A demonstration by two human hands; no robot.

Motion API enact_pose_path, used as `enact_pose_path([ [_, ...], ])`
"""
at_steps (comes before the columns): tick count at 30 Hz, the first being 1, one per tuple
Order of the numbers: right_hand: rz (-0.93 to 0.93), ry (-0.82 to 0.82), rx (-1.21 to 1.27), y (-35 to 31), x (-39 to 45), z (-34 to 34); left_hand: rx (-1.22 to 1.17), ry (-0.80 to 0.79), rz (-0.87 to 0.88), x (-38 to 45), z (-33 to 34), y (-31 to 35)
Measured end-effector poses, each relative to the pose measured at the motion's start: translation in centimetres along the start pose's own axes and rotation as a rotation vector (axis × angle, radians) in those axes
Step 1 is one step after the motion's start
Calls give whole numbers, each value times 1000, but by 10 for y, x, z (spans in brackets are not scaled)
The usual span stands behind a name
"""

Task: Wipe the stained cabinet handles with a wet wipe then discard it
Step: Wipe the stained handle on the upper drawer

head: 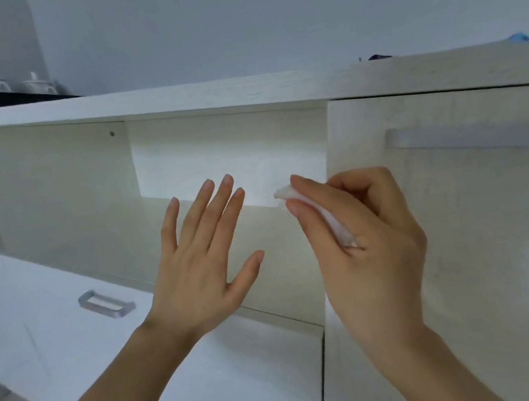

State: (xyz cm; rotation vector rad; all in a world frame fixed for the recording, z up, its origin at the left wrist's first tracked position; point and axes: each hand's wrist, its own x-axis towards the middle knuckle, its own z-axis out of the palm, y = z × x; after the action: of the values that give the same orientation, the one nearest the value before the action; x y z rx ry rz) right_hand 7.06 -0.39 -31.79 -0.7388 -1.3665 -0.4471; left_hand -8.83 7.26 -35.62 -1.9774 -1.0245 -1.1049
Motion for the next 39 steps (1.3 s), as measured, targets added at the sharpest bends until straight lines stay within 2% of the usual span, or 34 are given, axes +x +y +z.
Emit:
enact_pose_path([
  [10, 256, -142, 230, -14, -61, 111, 3, -240, -80, -83, 5, -111],
  [17, 349, -209, 175, -31, -128, 216, -28, -323, -77, -138, 29, -212],
  [22, 378, -177, 84, -50, -173, 272, -95, -318, -31, -176, 53, -270],
  [30, 317, 47, -83, -62, -202, 304, -149, -80, 133, -191, 99, -312],
  [35, 338, 114, -188, -68, -210, 302, -244, 155, 191, -192, 136, -315],
  [39, 319, 165, -313, -69, -201, 304, -277, 260, 260, -188, 149, -321],
])
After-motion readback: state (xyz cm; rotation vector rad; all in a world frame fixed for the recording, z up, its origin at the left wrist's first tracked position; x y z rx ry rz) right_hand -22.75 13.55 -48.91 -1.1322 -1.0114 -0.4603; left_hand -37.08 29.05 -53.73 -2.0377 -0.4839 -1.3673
